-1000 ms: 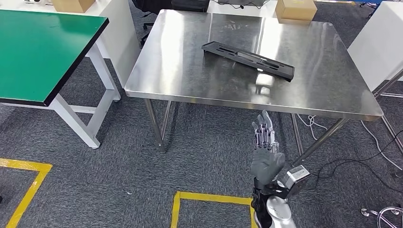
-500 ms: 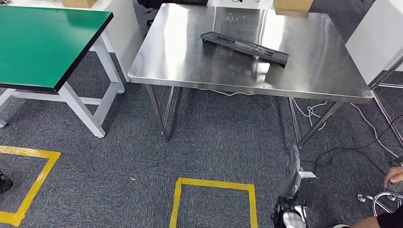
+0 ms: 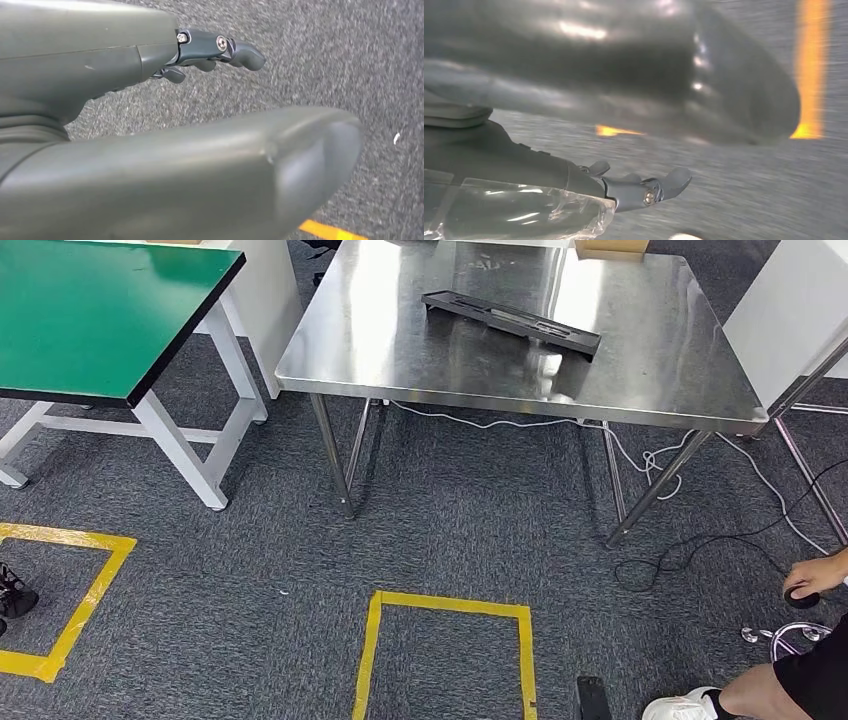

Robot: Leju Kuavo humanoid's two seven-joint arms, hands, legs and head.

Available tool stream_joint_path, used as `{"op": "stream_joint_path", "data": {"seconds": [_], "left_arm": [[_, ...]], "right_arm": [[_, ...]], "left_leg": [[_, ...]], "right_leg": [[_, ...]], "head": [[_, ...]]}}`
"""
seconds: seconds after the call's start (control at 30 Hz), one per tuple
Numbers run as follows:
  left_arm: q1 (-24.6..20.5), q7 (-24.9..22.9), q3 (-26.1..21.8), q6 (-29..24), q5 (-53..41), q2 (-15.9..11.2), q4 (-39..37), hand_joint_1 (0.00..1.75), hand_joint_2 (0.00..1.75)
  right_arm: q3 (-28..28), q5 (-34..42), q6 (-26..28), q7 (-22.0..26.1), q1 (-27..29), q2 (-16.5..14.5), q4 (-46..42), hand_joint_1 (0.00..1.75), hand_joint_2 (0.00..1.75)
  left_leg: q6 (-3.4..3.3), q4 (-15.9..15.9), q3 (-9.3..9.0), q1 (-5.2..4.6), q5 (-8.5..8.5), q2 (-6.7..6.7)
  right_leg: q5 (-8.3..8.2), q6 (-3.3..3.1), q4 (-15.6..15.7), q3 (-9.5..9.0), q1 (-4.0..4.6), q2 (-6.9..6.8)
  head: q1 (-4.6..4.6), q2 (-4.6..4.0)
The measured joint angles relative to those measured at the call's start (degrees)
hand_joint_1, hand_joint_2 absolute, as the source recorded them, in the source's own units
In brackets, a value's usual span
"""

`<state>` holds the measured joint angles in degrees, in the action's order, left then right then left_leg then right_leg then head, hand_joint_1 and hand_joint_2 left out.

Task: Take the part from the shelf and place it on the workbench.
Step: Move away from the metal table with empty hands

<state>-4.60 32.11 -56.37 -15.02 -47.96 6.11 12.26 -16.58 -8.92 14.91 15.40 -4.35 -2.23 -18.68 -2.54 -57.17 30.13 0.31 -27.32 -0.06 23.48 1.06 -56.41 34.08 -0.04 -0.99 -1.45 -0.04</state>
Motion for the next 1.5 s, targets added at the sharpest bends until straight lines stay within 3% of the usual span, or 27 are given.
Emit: {"op": "stream_joint_path", "data": {"seconds": [0.07,0.13,0.17,0.2,0.27,0.33,0.5,0.57,0.6,0.67,0.7,0.77,0.8,0.83,0.87,0.93,1.0,1.03,1.1,1.17,1.23,1.27,1.33,1.37,1.43,1.47,1.5], "left_arm": [[-0.1,0.0,0.0,0.0,0.0,0.0,0.0,0.00,0.00],[-0.1,-0.1,0.0,0.0,0.1,-0.1,0.0,0.00,0.00],[-0.1,-0.1,-0.1,0.0,0.1,-0.1,0.0,0.00,0.00],[-0.1,-0.1,-0.1,0.0,0.1,0.0,0.0,0.00,0.00],[-0.1,-0.2,-0.1,0.0,0.0,0.0,0.0,0.00,0.00],[-0.1,-0.2,-0.1,0.0,0.0,0.0,0.0,0.00,0.00],[-0.1,-0.2,-0.1,0.0,0.0,0.0,0.0,0.00,0.00],[-0.1,-0.2,-0.1,0.0,0.0,0.0,0.0,0.00,0.00],[-0.1,-0.2,-0.1,0.0,0.0,-0.1,0.0,0.00,0.00],[-0.1,-0.2,-0.1,0.0,0.0,-0.2,0.0,0.00,0.00],[0.0,-0.2,-0.1,0.0,0.0,-0.2,0.0,0.00,0.00],[0.2,-0.2,-0.1,0.0,0.1,-0.2,0.0,0.00,0.00],[0.2,-0.2,-0.1,0.0,0.1,-0.2,0.0,0.00,0.00],[0.2,-0.2,-0.1,0.0,0.1,-0.2,0.0,0.00,0.00],[0.2,-0.2,-0.1,0.0,0.1,-0.2,0.0,0.00,0.00],[0.1,-0.3,-0.1,-0.1,0.1,-0.4,0.0,0.00,0.00],[0.1,-0.2,-0.1,-0.2,0.2,-0.5,0.1,0.00,0.00],[0.0,-0.2,-0.2,-0.2,0.2,-0.6,0.1,0.00,0.00],[0.1,-0.3,-0.3,-0.2,0.4,-0.5,0.1,0.00,0.00],[-0.1,-0.3,-0.3,0.1,0.6,-0.4,0.0,0.00,0.00],[-0.3,-0.6,-0.3,0.3,0.7,-0.2,0.0,0.00,0.00],[-0.3,-0.9,-0.3,0.3,0.7,-0.1,0.0,0.00,0.00],[-0.2,-1.8,-0.4,0.1,0.8,0.1,0.0,0.00,0.00],[-0.2,-2.2,-0.5,-0.2,0.8,0.3,0.0,0.00,0.00],[-0.3,-2.7,-0.5,-0.5,0.8,0.5,0.0,0.00,0.00],[-0.2,-3.0,-0.5,-0.7,0.7,0.5,0.0,0.00,0.00],[-0.2,-3.1,-0.5,-0.8,0.7,0.6,0.0,0.00,0.00]], "right_arm": [[0.0,-1.0,0.2,-2.3,0.5,0.0,1.9,0.00,0.00],[0.1,-1.6,0.2,-3.7,0.7,0.0,3.2,0.00,0.00],[0.1,-1.7,0.2,-4.1,0.8,0.0,3.8,0.00,0.00],[0.1,-1.8,0.2,-4.3,0.9,0.1,4.2,0.00,0.00],[0.2,-1.8,0.2,-4.5,0.9,0.2,4.9,0.00,0.00],[0.2,-1.9,0.2,-4.5,0.9,0.2,5.1,0.00,0.00],[0.2,-1.9,0.2,-4.6,0.9,0.3,5.1,0.00,0.00],[0.2,-1.9,0.2,-4.6,0.9,0.3,5.2,0.00,0.00],[0.3,-1.9,0.2,-4.6,0.8,0.2,5.2,0.00,0.00],[0.4,-1.9,0.2,-4.6,0.7,0.1,5.5,0.00,0.00],[0.5,-1.9,0.2,-4.7,0.7,0.1,5.8,0.00,0.00],[0.6,-1.9,0.3,-4.7,0.8,0.0,6.4,0.00,0.00],[0.6,-1.9,0.3,-4.8,0.9,0.0,6.6,0.00,0.00],[0.7,-1.9,0.2,-5.0,0.9,0.0,6.7,0.00,0.00],[0.7,-2.1,0.2,-5.5,0.9,0.0,6.8,0.00,0.00],[1.1,-3.1,0.1,-7.0,0.9,-0.2,6.9,0.00,0.00],[1.8,-4.7,0.0,-8.7,1.0,-0.5,7.0,0.00,0.00],[2.2,-5.3,-0.1,-9.4,1.0,-0.7,7.1,0.00,0.00],[2.9,-6.2,-0.1,-10.7,0.9,-0.8,7.3,0.00,0.00],[3.5,-6.6,-0.2,-11.4,1.0,-0.9,7.4,0.00,0.00],[3.9,-6.8,-0.2,-11.8,1.1,-0.8,7.5,0.00,0.00],[4.1,-6.9,-0.3,-11.9,1.1,-0.6,7.5,0.00,0.00],[4.3,-7.1,-0.5,-12.0,1.1,-0.4,7.5,0.00,0.00],[4.3,-7.3,-0.6,-12.0,1.2,-0.3,7.5,0.00,0.00],[4.6,-7.6,-0.9,-11.9,1.1,-0.3,7.5,0.00,0.00],[4.8,-7.8,-1.0,-11.7,1.0,-0.3,7.5,0.00,0.00],[5.0,-7.9,-1.1,-11.6,0.9,-0.4,7.5,0.00,0.00]], "left_leg": [[-0.81,1.4,0.80,0.37,1.97,0.19],[-0.94,1.7,2.33,0.48,3.55,0.24],[-0.73,1.7,3.29,0.50,4.25,0.27],[-0.48,1.6,4.28,0.58,4.97,0.30],[0.08,1.6,6.02,0.90,6.25,0.38],[0.39,1.5,6.76,1.11,6.80,0.41],[0.48,1.5,6.93,1.18,6.92,0.41],[0.70,1.4,7.31,1.31,7.19,0.41],[1.02,1.3,7.72,1.31,7.51,0.41],[1.91,1.1,8.44,1.30,8.73,0.34],[2.44,-1.5,9.45,1.41,6.72,0.31],[2.85,-10.7,11.56,1.70,0.15,0.22],[2.74,-15.6,12.29,1.74,-3.44,0.22],[2.36,-17.2,11.55,1.57,-3.91,0.19],[1.74,-15.8,9.54,1.29,-3.05,0.16],[-0.38,-8.3,3.31,0.38,-1.80,0.06],[-1.79,-1.9,-1.04,-0.54,-2.05,0.02],[-2.09,-0.6,-1.67,-0.91,-2.25,0.05],[-2.38,1.1,-1.75,-1.13,-0.71,0.10],[-2.69,3.5,-1.73,-0.73,1.53,0.30],[-2.27,4.7,-0.82,-0.41,3.30,0.38],[-1.89,4.7,-0.03,-0.29,3.94,0.43],[-0.89,4.6,1.67,0.05,5.07,0.55],[-0.42,4.4,2.58,0.34,5.65,0.62],[0.61,3.3,4.55,0.82,6.50,0.81],[1.12,2.6,5.42,0.99,6.73,0.92],[1.57,1.8,5.95,0.95,6.78,1.05]], "right_leg": [[2.75,-0.21,-2.6,1.52,0.08,0.34],[7.70,-0.67,-9.2,3.76,-0.46,0.68],[9.33,-0.45,-12.5,4.48,-0.76,0.74],[9.79,0.15,-14.6,4.44,-1.04,0.76],[8.21,1.78,-14.2,2.28,-1.58,0.76],[6.75,2.64,-12.3,0.47,-1.84,0.76],[6.42,2.83,-11.5,-0.15,-1.92,0.75],[5.80,3.20,-9.4,-1.67,-2.13,0.75],[6.11,3.41,-6.3,-3.67,-2.31,0.81],[7.01,2.77,-0.6,-7.30,-2.16,1.17],[6.96,1.41,1.4,-7.98,-1.92,1.21],[4.99,-1.31,0.8,-5.64,-1.12,1.00],[3.98,-2.24,0.6,-4.45,-0.58,0.88],[3.37,-2.41,0.4,-3.48,-0.11,0.87],[2.87,-2.48,0.2,-2.64,0.31,0.90],[1.87,-2.51,0.1,-1.40,0.86,0.98],[1.00,-2.10,0.2,-0.85,0.77,0.90],[0.58,-1.67,0.3,-0.70,0.54,0.83],[-0.20,-0.91,0.7,-0.58,0.31,0.78],[1.35,-0.81,-0.5,0.48,0.49,0.93],[5.48,-0.99,-5.6,2.65,0.15,1.09],[7.24,-0.74,-9.1,3.66,-0.26,1.10],[7.64,0.80,-13.5,4.01,-1.16,1.05],[6.41,1.94,-13.1,2.87,-1.65,1.03],[4.43,3.87,-6.7,-2.08,-2.53,0.68],[4.59,3.92,-3.0,-4.60,-2.37,0.37],[5.35,3.44,-0.3,-6.15,-2.26,0.14]], "head": [[0.26,0.00],[0.55,0.00],[0.60,0.01],[0.61,0.01],[0.63,0.01],[0.64,0.00],[0.64,0.00],[0.62,0.01],[0.73,0.01],[0.94,0.01],[0.94,0.01],[0.73,0.00],[0.66,0.00],[0.66,0.00],[0.65,0.00],[0.77,0.00],[0.99,0.01],[1.02,0.01],[0.77,0.00],[0.80,0.00],[1.17,0.01],[1.35,0.01],[1.46,0.01],[1.46,0.00],[1.51,0.01],[1.66,0.01],[1.73,0.01]]}}
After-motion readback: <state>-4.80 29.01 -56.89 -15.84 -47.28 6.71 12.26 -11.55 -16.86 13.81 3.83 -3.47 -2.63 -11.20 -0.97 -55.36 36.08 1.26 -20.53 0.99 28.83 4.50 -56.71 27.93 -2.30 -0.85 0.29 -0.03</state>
